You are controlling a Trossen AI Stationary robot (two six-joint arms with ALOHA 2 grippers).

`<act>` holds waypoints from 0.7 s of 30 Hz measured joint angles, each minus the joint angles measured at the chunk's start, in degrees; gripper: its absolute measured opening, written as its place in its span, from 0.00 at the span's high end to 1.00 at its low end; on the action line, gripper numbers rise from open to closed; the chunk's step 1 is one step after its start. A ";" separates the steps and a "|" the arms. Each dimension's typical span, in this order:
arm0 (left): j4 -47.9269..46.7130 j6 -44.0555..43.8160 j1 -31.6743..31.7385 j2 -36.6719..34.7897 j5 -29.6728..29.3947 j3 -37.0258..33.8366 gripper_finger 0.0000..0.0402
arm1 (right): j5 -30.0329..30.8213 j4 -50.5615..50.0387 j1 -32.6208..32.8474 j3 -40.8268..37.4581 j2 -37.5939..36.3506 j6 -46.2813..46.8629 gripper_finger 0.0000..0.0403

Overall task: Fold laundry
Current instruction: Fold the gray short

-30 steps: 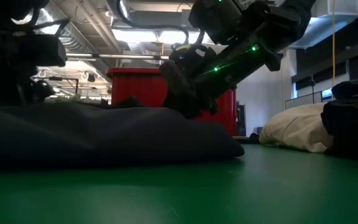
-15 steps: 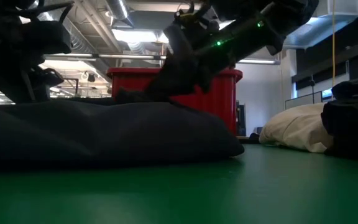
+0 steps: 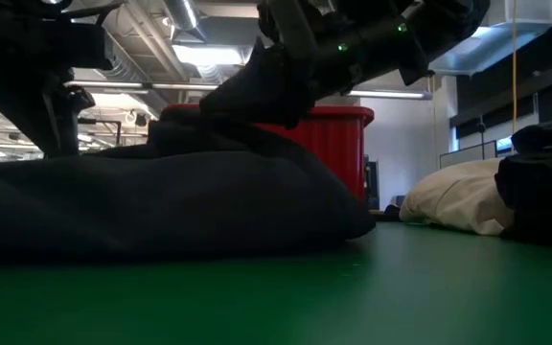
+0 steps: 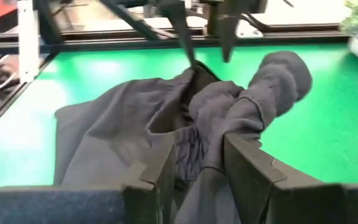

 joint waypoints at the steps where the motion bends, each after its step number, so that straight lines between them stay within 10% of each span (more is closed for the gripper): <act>1: -0.17 -0.22 -0.19 0.00 -0.41 0.18 0.53 | -0.82 0.07 0.00 0.03 0.00 -1.07 0.67; 21: -2.72 0.58 1.05 -3.41 -7.41 0.24 0.54 | -1.46 -4.68 -0.02 0.07 0.00 -6.66 0.67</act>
